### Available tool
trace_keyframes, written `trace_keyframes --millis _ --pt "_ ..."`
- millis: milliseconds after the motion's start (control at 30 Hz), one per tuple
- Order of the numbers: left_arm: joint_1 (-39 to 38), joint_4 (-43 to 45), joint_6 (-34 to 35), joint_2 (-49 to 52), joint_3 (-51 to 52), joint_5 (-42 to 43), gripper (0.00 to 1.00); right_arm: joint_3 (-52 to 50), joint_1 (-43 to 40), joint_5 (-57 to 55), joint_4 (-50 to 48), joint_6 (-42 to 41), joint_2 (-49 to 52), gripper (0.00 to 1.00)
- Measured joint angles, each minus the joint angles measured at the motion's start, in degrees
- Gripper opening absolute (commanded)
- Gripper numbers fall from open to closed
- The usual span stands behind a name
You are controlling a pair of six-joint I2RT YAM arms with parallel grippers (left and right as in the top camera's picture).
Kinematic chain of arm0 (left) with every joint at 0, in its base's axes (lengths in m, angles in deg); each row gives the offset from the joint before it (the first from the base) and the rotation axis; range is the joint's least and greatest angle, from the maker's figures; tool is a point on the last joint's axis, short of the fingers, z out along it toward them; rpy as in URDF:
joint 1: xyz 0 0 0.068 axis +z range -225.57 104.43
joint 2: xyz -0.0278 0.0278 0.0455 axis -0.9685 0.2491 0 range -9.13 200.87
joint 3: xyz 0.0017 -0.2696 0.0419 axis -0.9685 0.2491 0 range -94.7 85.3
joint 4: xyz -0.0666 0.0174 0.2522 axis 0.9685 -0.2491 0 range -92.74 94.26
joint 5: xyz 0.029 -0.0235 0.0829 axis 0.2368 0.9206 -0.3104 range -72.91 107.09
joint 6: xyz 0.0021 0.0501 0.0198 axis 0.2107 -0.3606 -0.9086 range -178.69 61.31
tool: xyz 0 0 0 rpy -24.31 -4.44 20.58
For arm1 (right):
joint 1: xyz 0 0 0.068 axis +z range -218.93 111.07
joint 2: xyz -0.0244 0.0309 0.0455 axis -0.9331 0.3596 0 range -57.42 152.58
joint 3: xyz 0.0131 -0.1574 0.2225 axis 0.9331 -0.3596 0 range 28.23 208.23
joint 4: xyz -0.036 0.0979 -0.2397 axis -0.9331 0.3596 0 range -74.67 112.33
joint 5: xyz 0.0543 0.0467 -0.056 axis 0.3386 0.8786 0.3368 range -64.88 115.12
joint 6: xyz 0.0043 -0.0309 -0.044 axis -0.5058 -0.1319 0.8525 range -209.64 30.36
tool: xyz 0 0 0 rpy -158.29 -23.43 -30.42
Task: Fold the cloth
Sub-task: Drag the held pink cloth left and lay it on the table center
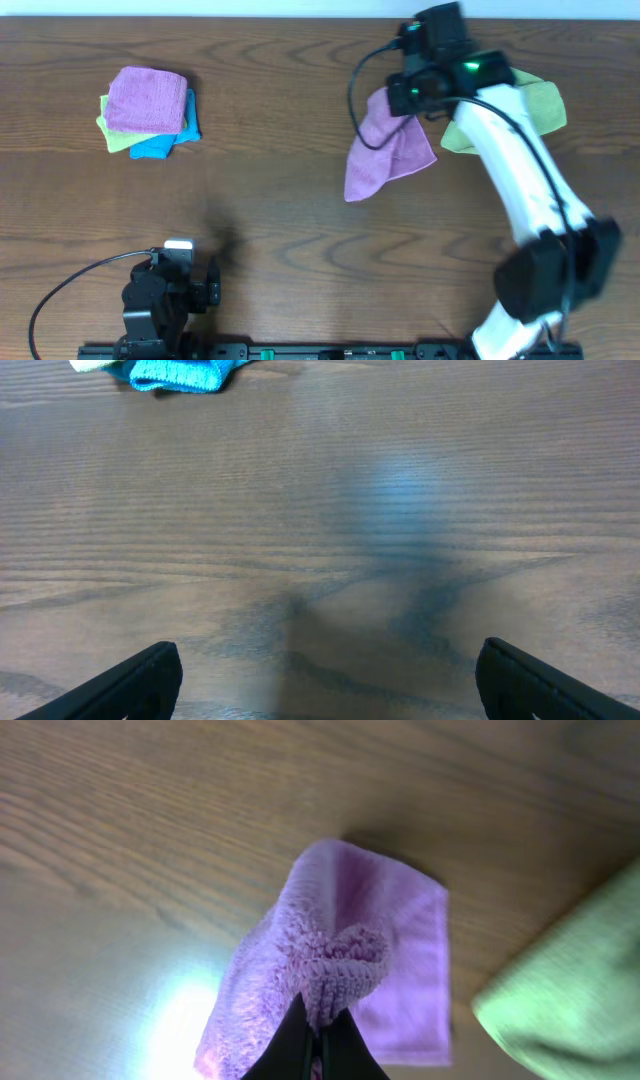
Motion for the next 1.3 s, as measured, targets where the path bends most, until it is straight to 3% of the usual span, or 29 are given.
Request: trace_keyframes --millis 333,367,467,500,633,667,767,1300 --pt "0.0 0.0 0.0 0.0 0.0 -0.02 0.95 -0.04 8.44 7.08 -18.01 -0.9 12.0 0.01" --pt "0.0 0.0 -0.02 0.0 0.0 -0.02 0.95 -0.04 9.88 7.85 -20.2 -1.14 13.42 0.07" --pt "0.0 0.0 -0.02 0.0 0.0 0.0 0.95 -0.04 13.66 9.42 -24.02 -1.9 16.85 0.64" --pt "0.0 0.0 -0.02 0.0 0.0 0.0 0.95 -0.07 14.71 9.66 -24.79 -1.9 17.66 0.76" --pt "0.0 0.0 -0.02 0.0 0.0 0.0 0.95 -0.11 19.06 10.19 -26.75 -2.1 19.45 0.87" --pt "0.0 0.0 -0.02 0.0 0.0 0.0 0.95 -0.11 20.09 10.32 -26.99 -2.16 19.43 0.94" --pt "0.0 0.0 -0.02 0.0 0.0 0.0 0.95 0.15 21.86 10.88 -26.38 -2.4 19.26 0.99" --pt "0.0 0.0 -0.02 0.0 0.0 0.0 0.95 0.94 15.98 5.55 -15.87 -2.95 7.45 0.99"
